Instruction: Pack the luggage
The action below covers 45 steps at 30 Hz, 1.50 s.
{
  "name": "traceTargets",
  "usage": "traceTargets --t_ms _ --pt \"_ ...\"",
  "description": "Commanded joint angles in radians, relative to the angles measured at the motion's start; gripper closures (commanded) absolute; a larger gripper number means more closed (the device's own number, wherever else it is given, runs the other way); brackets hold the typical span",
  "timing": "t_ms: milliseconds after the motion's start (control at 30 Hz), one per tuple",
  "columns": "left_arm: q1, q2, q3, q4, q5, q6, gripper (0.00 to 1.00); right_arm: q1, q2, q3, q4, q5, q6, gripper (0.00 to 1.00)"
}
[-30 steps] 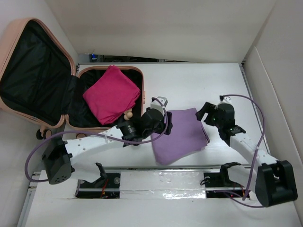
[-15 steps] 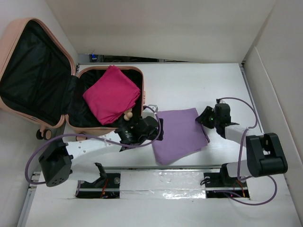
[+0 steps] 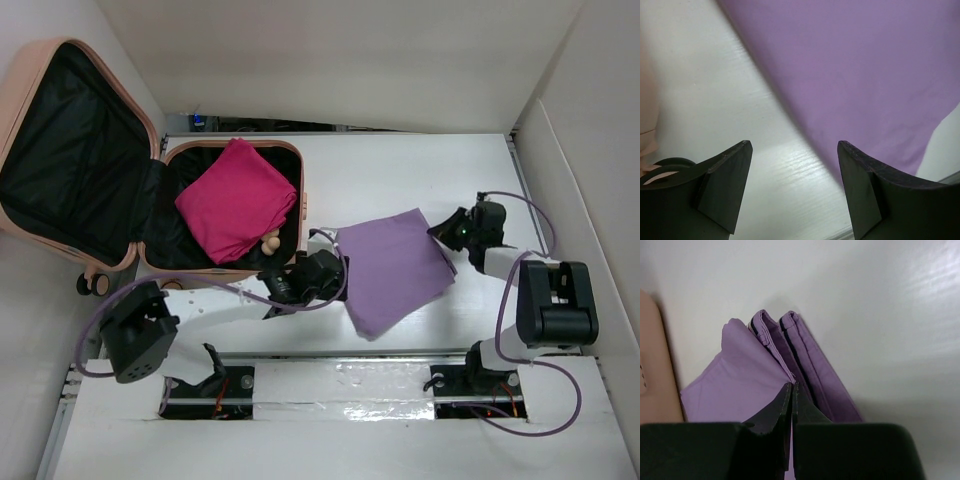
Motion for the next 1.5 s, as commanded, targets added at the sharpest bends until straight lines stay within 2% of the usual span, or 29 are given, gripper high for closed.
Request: traceTargets --t_ms 0,67,133,167,200,233,300,367,633,800,967,1100,1200,1267,1300,1433,1467 --pt "0.001 0.070 0.049 0.042 -0.012 -0.005 0.34 -0.025 0.005 0.085 0.061 0.060 -0.004 0.99" --pt "0.010 0.099 0.068 0.080 -0.001 -0.010 0.33 -0.049 0.024 0.117 0.061 0.060 0.001 0.99" --pt "0.020 0.136 0.075 0.108 0.022 -0.022 0.34 -0.049 0.042 0.136 0.064 0.036 0.002 0.85" --pt "0.020 0.148 0.082 0.131 0.027 -0.030 0.34 -0.058 0.041 0.143 0.064 0.017 0.002 0.71" --pt "0.029 0.159 0.085 0.137 0.025 -0.044 0.33 -0.058 0.035 0.139 0.065 -0.001 0.002 0.36" --pt "0.029 0.180 0.088 0.142 0.025 -0.079 0.32 -0.058 0.024 0.131 0.068 -0.007 0.004 0.23" --pt "0.029 0.200 0.092 0.160 0.027 -0.104 0.28 -0.058 -0.040 0.096 0.076 -0.013 0.010 0.04" --pt "0.029 0.231 0.087 0.183 0.024 -0.127 0.28 -0.058 -0.141 0.068 0.084 -0.003 0.018 0.00" --pt "0.067 0.346 0.131 0.215 0.050 -0.147 0.28 -0.005 -0.482 0.001 0.032 0.074 0.033 0.00" --pt "0.113 0.386 0.167 0.236 0.088 -0.136 0.28 0.066 -0.585 0.022 -0.076 0.079 -0.030 0.00" --pt "0.113 0.481 0.237 0.205 0.082 -0.125 0.32 0.100 -0.706 -0.013 -0.083 0.109 -0.044 0.00" --pt "0.113 0.516 0.259 0.234 0.067 -0.134 0.36 0.123 -0.728 -0.007 -0.105 0.111 -0.073 0.01" --pt "0.113 0.543 0.291 0.263 0.070 -0.119 0.44 0.144 -0.723 -0.015 -0.074 0.079 -0.079 0.02" --pt "0.125 0.558 0.331 0.298 0.082 -0.087 0.56 0.155 -0.720 -0.019 -0.066 0.048 -0.083 0.02" --pt "0.141 0.567 0.351 0.303 0.088 -0.053 0.72 0.155 -0.726 -0.021 -0.065 0.022 -0.088 0.02" --pt "0.171 0.599 0.496 0.272 0.108 0.045 1.00 0.176 -0.742 -0.033 -0.056 0.039 -0.108 0.02" --pt "0.171 0.599 0.518 0.260 0.111 0.045 1.00 0.185 -0.746 -0.030 -0.056 0.039 -0.108 0.02"
